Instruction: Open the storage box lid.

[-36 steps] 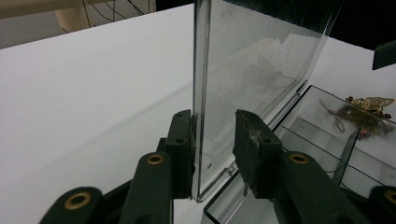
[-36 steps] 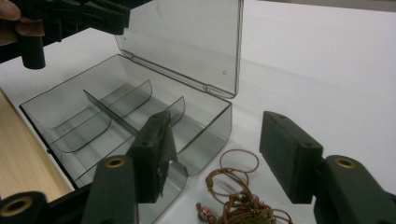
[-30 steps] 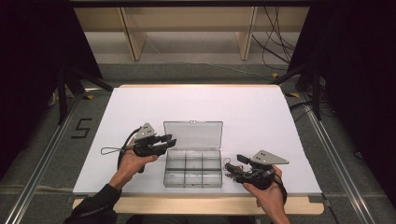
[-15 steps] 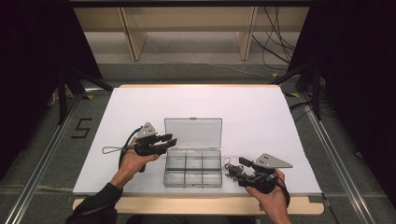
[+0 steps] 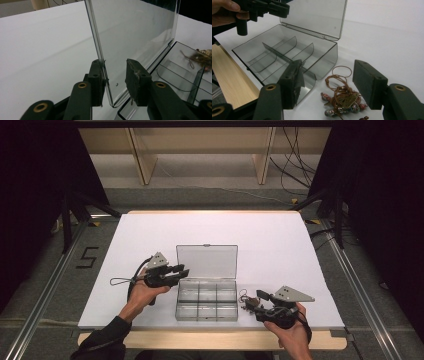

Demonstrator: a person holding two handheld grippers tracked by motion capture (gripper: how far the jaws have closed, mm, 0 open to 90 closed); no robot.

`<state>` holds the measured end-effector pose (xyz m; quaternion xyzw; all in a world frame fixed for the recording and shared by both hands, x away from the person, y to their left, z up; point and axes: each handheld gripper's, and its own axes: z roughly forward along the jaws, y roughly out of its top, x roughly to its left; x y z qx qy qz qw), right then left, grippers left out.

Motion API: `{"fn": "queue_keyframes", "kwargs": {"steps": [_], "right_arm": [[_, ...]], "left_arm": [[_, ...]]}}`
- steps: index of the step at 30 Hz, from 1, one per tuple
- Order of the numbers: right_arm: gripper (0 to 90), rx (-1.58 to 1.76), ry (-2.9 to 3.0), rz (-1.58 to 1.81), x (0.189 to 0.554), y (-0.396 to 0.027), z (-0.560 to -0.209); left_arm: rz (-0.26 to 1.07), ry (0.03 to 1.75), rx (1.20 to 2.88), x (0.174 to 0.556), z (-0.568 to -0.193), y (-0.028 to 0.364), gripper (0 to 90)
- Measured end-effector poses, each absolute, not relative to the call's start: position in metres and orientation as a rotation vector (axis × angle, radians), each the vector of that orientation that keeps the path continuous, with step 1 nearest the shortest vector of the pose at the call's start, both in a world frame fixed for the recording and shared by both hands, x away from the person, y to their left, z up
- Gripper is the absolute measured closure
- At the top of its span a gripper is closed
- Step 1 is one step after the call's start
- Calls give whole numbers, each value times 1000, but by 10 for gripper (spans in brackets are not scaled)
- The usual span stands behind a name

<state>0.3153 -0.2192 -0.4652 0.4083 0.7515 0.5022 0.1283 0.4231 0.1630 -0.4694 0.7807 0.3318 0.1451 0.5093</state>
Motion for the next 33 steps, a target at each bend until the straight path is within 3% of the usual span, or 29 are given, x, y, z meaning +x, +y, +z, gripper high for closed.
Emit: {"fn": "queue_keyframes", "kwargs": {"steps": [33], "right_arm": [[416, 1147, 2187, 1469, 318, -221, -469]], "left_arm": [[299, 841, 1885, 425, -478, 165, 649]]}}
